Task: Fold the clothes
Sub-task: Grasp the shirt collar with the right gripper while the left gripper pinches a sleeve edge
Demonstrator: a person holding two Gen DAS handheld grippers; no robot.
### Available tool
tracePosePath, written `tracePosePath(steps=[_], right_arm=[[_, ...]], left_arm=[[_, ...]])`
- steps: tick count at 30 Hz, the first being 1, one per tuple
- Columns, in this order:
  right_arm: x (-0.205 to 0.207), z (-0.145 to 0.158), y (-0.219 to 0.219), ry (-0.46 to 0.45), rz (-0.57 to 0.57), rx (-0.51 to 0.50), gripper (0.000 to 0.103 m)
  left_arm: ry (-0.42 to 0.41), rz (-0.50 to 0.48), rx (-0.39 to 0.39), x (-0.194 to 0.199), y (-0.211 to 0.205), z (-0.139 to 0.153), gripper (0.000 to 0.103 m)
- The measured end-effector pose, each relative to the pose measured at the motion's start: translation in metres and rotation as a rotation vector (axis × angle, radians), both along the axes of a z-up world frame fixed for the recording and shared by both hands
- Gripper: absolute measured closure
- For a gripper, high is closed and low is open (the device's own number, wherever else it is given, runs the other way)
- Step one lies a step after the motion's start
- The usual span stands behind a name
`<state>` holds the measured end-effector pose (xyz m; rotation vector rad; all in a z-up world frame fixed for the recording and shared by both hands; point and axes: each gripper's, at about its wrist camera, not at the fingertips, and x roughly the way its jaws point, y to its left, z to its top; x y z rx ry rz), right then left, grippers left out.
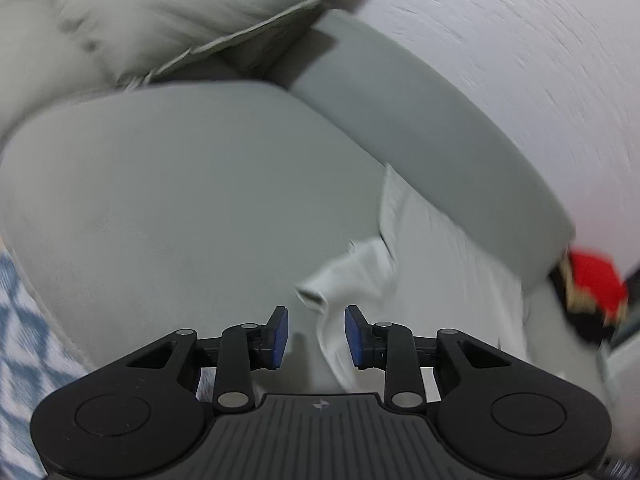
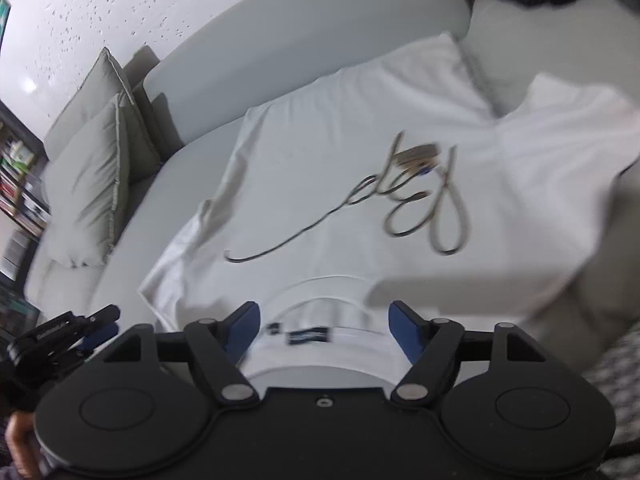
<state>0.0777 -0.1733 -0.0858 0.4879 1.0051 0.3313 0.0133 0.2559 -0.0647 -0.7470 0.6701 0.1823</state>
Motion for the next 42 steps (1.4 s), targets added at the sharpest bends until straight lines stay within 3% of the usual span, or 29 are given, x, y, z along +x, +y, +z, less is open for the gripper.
tracePosePath(steps=[3,6,14,19,21,22,24,27,29,30,31,33,35,37,38,42], right_arm=[[0.012,-0.013,0.005,0.067,-0.029,0.088,0.032],[0.016,-0.022,0.008,0.092,-0.051,0.093,0.030],[0.020,-0.033,0.006,0.097,-0.068,0.096,0.028],[0.019,-0.033,0.011,0.081,-0.053,0.070,0.026],[0.019,-0.033,0.012,0.075,-0.047,0.060,0.026],[0.018,-0.033,0.012,0.073,-0.046,0.060,0.026],[0.018,-0.034,0.012,0.069,-0.043,0.060,0.026],[0.018,-0.034,0.012,0.069,-0.043,0.066,0.026],[0.018,-0.035,0.011,0.068,-0.037,0.063,0.026],[0.018,-0.035,0.011,0.067,-0.033,0.062,0.026],[0.018,-0.035,0.010,0.066,-0.029,0.061,0.026],[0.018,-0.035,0.008,0.065,-0.024,0.064,0.026],[0.019,-0.036,0.006,0.071,-0.029,0.078,0.026],[0.019,-0.036,0.003,0.078,-0.034,0.093,0.026],[0.019,-0.036,0.002,0.078,-0.036,0.099,0.026],[0.018,-0.036,0.002,0.077,-0.033,0.106,0.025]], left_arm=[[0.010,0.031,-0.231,0.019,0.026,-0.026,0.075],[0.037,0.015,-0.395,0.033,0.035,-0.050,0.075],[-0.038,-0.047,-0.615,0.056,0.043,-0.079,0.076],[0.006,-0.070,-0.699,0.079,0.049,-0.092,0.075],[0.058,-0.032,-0.749,0.084,0.054,-0.100,0.087],[0.065,-0.004,-0.768,0.083,0.057,-0.102,0.099],[0.063,0.042,-0.729,0.079,0.058,-0.098,0.103],[0.024,0.055,-0.416,0.070,0.045,-0.055,0.103],[-0.053,0.039,-0.055,0.058,0.013,-0.008,0.103],[-0.102,-0.004,0.166,0.051,-0.012,0.014,0.103],[-0.131,-0.062,0.339,0.045,-0.036,0.029,0.103],[-0.092,-0.180,0.498,0.043,-0.065,0.034,0.100],[0.009,-0.218,0.524,0.045,-0.069,0.023,0.090],[0.101,-0.187,0.376,0.043,-0.045,0.005,0.089],[0.135,-0.156,0.281,0.042,-0.031,-0.004,0.084],[0.112,-0.023,-0.010,0.027,0.019,-0.018,0.070]])
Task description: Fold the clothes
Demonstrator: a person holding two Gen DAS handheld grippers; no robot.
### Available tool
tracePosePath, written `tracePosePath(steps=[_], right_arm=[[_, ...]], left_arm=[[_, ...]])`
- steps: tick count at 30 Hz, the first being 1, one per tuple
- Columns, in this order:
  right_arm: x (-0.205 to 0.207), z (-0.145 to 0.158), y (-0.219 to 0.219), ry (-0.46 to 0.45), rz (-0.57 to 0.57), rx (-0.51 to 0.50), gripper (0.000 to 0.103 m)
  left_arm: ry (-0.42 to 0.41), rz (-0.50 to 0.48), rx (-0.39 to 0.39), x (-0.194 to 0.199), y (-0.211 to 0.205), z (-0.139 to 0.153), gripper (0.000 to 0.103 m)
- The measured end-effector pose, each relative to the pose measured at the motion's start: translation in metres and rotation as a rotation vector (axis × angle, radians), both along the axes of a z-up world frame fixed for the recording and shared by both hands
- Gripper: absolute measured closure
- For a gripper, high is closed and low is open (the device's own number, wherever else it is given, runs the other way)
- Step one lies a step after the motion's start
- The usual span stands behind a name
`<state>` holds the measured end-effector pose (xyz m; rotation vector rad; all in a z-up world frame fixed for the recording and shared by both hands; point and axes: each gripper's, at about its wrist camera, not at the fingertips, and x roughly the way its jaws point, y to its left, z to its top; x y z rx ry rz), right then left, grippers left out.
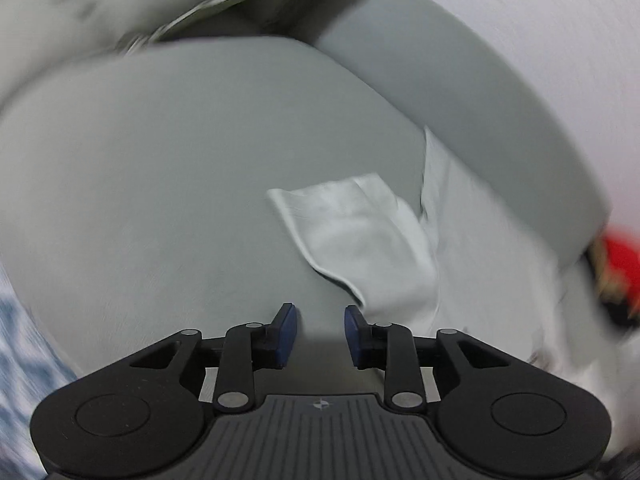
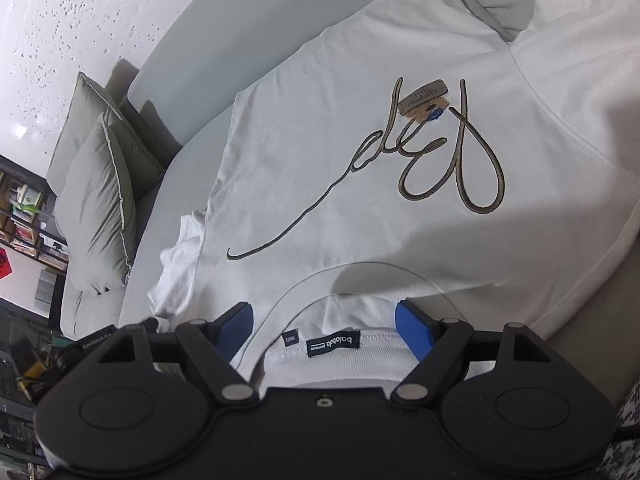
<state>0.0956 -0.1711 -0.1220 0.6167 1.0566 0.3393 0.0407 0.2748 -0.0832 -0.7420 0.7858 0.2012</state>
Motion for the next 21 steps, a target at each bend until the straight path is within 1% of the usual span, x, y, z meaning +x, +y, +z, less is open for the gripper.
tracePosePath(steps=[1,2,8,10,12,13,14,15,16,18,20,21], right_arm=[[0.000,0.000,0.000,0.000,0.000,0.002,0.025],[0.000,0.000,-0.001,0.001,-0.003,0.006,0.025],[0.000,-0.001,-0.005,0.010,-0.028,0.035,0.025],[-0.001,-0.002,-0.007,0.017,-0.044,0.051,0.025],[-0.001,-0.003,-0.008,0.020,-0.052,0.062,0.025],[-0.001,-0.003,-0.008,0.020,-0.055,0.064,0.025],[-0.001,-0.003,-0.008,0.021,-0.056,0.062,0.025],[0.000,-0.003,-0.008,0.021,-0.056,0.060,0.025],[0.000,-0.002,-0.007,0.020,-0.056,0.056,0.025],[-0.001,0.000,-0.006,0.017,-0.053,0.043,0.025],[-0.001,0.001,-0.005,0.013,-0.047,0.026,0.025],[-0.002,0.002,-0.005,0.010,-0.045,0.017,0.025]], left_arm=[[-0.006,0.023,-0.029,0.003,0.007,0.000,0.070],[-0.012,0.041,-0.039,0.009,0.011,0.002,0.066],[0.014,0.088,-0.163,0.051,0.037,-0.013,0.066],[0.033,0.083,-0.163,0.066,0.039,-0.015,0.067],[0.052,0.072,-0.142,0.079,0.038,-0.016,0.071],[0.064,0.065,-0.119,0.084,0.037,-0.016,0.080],[0.077,0.058,-0.092,0.089,0.035,-0.014,0.101],[0.085,0.045,-0.050,0.092,0.032,-0.011,0.102],[0.075,0.030,0.006,0.091,0.027,-0.005,0.103],[0.022,0.026,0.195,0.082,0.011,0.014,0.103],[-0.008,0.032,0.322,0.074,-0.002,0.025,0.102],[0.010,0.034,0.376,0.074,-0.005,0.023,0.102]])
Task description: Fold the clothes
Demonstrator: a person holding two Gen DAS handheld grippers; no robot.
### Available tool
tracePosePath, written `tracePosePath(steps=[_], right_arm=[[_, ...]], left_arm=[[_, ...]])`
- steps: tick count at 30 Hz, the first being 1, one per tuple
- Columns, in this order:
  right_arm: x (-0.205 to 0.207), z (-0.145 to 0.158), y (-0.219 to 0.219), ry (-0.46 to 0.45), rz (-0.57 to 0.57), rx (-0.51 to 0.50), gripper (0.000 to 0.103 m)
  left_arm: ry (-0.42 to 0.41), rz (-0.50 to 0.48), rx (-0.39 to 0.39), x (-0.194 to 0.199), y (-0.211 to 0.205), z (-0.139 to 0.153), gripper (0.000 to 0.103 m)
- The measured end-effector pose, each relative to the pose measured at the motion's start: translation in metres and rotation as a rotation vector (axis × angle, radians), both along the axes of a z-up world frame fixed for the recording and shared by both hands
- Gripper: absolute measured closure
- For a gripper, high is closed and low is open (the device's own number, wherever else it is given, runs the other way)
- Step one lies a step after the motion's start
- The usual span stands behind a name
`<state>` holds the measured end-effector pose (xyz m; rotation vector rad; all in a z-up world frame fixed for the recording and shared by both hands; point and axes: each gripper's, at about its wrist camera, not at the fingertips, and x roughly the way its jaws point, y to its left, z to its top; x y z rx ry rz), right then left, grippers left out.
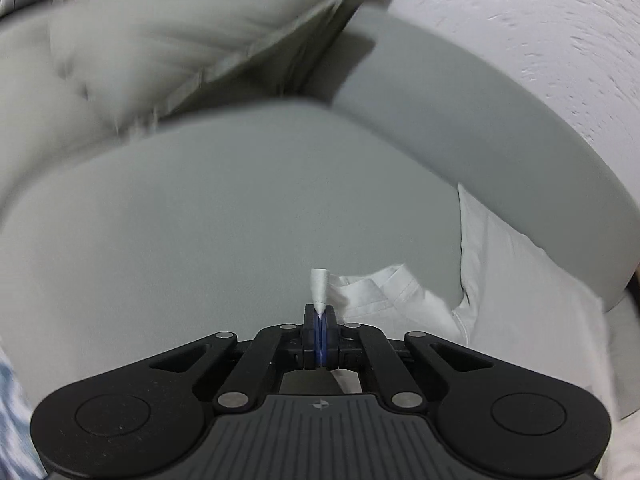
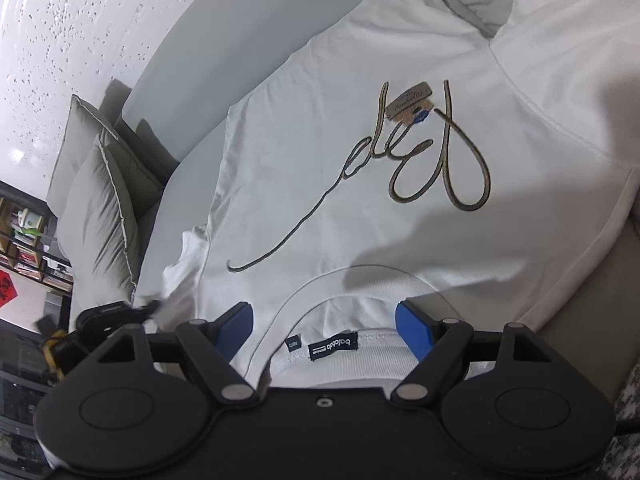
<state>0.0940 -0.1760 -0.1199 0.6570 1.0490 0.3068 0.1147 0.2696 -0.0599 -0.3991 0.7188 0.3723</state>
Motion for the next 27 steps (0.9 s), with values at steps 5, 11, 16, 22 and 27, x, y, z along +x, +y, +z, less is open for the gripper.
tracePosePath(steps=[5,11,16,22,27], right_arm=[[0.002,0.002,-0.002,-0.002,0.021,-0.019,0.024],[-0.010,0.024,-0.043,-0.034,-0.044,0.019,0.021],[-0.036,0.035,-0.099,-0.086,-0.208,-0.030,0.017],[-0.021,0.009,-0.103,-0.043,-0.222,-0.147,0.087],[0.006,0.001,-0.053,-0.103,-0.076,-0.304,0.078]], left_arm=[[0.114,0.050,-0.072,0.009,0.016,-0.025,0.097],[0.152,-0.006,0.006,-0.031,0.003,-0.006,0.085],[0.064,-0.104,0.062,-0.084,-0.037,0.024,0.080],[0.090,-0.366,0.056,-0.063,-0.121,0.023,0.075],[0.183,-0.522,0.242,-0.036,-0.197,-0.002,0.066]])
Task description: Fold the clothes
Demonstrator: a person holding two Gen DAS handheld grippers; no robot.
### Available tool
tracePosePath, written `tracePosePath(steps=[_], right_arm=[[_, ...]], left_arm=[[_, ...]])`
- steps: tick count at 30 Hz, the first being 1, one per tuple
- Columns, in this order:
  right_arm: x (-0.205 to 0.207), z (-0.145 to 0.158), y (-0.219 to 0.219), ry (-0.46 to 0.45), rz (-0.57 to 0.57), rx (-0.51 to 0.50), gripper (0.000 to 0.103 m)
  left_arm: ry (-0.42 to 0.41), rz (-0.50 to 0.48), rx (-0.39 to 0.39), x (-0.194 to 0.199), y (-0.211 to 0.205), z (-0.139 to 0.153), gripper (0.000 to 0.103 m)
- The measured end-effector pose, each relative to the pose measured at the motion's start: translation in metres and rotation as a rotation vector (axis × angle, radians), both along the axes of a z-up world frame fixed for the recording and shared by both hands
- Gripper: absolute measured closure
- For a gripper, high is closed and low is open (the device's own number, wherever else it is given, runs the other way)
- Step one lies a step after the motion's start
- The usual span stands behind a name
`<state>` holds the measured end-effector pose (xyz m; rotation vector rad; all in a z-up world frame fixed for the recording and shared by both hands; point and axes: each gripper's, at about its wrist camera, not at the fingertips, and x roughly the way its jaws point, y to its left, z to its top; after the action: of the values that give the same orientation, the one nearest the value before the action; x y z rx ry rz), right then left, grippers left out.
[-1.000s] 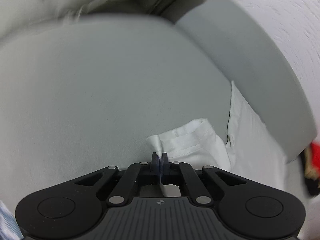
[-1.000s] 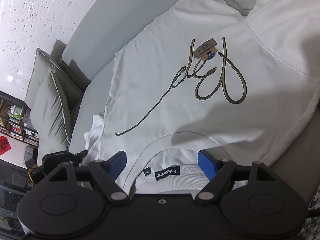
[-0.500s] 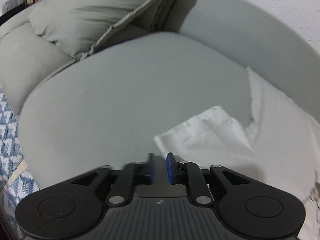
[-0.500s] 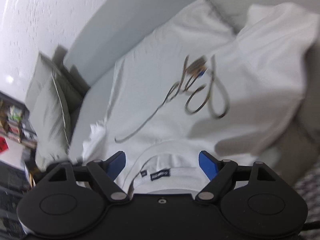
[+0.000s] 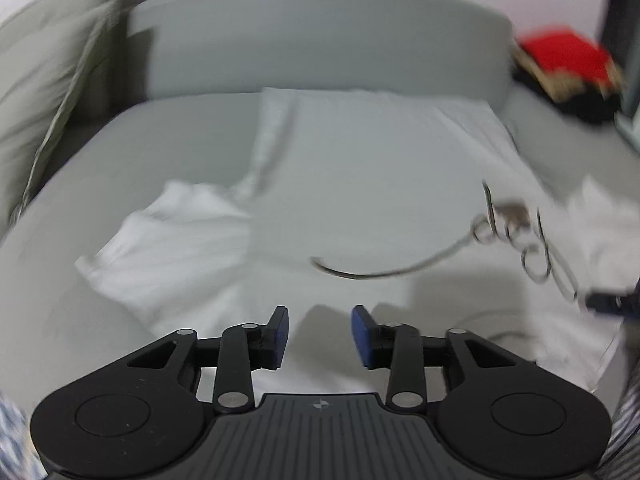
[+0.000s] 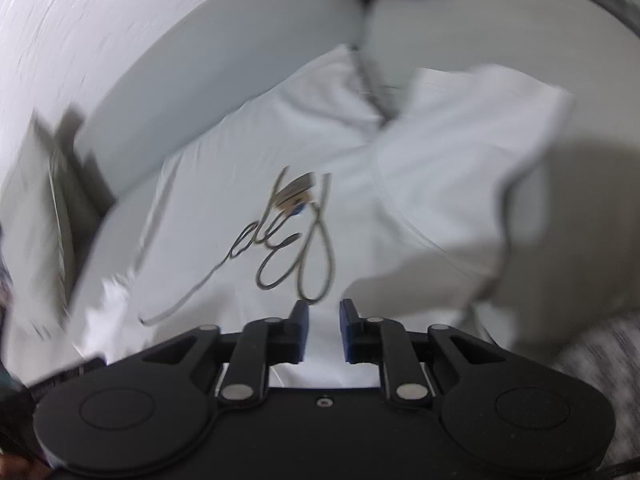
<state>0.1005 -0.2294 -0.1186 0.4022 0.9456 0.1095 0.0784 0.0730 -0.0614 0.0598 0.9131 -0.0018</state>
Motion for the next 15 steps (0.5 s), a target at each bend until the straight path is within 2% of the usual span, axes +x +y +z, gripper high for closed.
tracePosePath(steps=[1,2,3,5,6,8,10,11,12,15], right_arm=[[-0.001,-0.003,0.006,-0.003,0.014,-0.058,0.080],[-0.002,-0.005,0.011,-0.006,0.028,-0.116,0.087],[-0.007,-0.005,0.014,-0.004,0.022,-0.193,0.090],[-0.018,-0.003,0.005,0.021,-0.036,-0.268,0.089],[-0.022,-0.001,-0.006,0.034,-0.062,-0.249,0.085],[-0.028,0.004,-0.034,0.035,-0.108,-0.136,0.079],[-0.030,0.013,-0.067,-0.032,-0.184,-0.028,0.067],[-0.031,0.018,-0.084,-0.074,-0.233,0.016,0.054],[-0.031,0.021,-0.101,-0.101,-0.308,0.049,0.051],[-0.024,0.019,-0.147,-0.122,-0.501,0.148,0.052]], left_arm=[[0.028,-0.004,0.008,-0.001,-0.004,-0.008,0.067],[0.057,-0.007,0.005,-0.003,-0.006,-0.015,0.067],[0.050,-0.019,0.009,-0.011,-0.006,-0.016,0.067],[0.045,-0.048,0.000,-0.028,-0.003,-0.011,0.067],[0.050,-0.051,-0.021,-0.035,0.001,-0.007,0.067],[0.050,-0.034,-0.067,-0.044,0.011,0.001,0.067],[0.020,-0.009,-0.069,-0.049,0.017,0.008,0.067],[0.004,-0.002,-0.062,-0.049,0.017,0.011,0.067],[-0.011,0.003,-0.056,-0.048,0.017,0.014,0.066],[-0.007,-0.012,-0.095,-0.045,0.010,0.020,0.064]])
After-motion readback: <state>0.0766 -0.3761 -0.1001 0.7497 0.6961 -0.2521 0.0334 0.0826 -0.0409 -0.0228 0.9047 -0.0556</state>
